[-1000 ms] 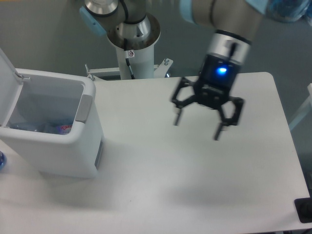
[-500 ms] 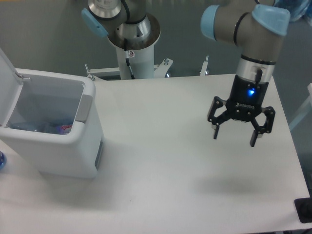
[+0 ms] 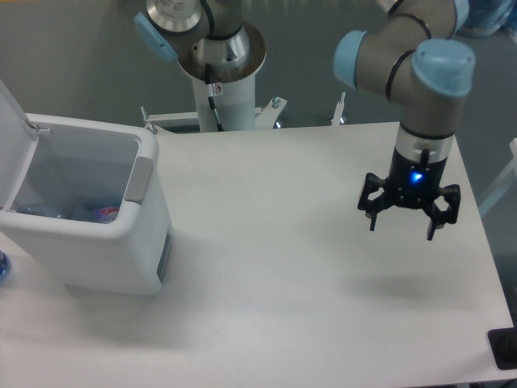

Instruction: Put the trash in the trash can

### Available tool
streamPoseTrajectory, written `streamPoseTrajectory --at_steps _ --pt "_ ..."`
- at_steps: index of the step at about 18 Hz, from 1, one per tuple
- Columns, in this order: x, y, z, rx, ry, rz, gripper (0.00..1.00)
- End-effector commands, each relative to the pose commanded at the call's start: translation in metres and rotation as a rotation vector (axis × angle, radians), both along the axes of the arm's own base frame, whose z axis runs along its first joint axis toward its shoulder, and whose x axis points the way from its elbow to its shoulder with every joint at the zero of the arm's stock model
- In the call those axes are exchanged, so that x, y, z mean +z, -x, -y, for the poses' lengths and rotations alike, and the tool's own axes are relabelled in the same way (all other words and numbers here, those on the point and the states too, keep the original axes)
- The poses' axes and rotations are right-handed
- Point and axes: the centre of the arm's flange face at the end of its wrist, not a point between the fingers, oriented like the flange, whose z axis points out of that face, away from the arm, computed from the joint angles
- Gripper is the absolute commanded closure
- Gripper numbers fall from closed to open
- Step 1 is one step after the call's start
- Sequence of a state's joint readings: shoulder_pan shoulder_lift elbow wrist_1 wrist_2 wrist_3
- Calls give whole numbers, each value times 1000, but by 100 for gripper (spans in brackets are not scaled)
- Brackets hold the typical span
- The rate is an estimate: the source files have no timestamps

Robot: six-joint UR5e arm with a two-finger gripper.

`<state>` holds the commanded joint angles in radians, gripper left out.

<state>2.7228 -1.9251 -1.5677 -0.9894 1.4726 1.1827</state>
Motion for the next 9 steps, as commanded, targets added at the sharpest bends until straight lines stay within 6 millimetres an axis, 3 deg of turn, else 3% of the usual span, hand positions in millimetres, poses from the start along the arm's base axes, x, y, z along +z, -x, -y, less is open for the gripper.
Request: streamPoseTrajectory --at_steps 9 --pt "-16 -10 5 0 21 28 0"
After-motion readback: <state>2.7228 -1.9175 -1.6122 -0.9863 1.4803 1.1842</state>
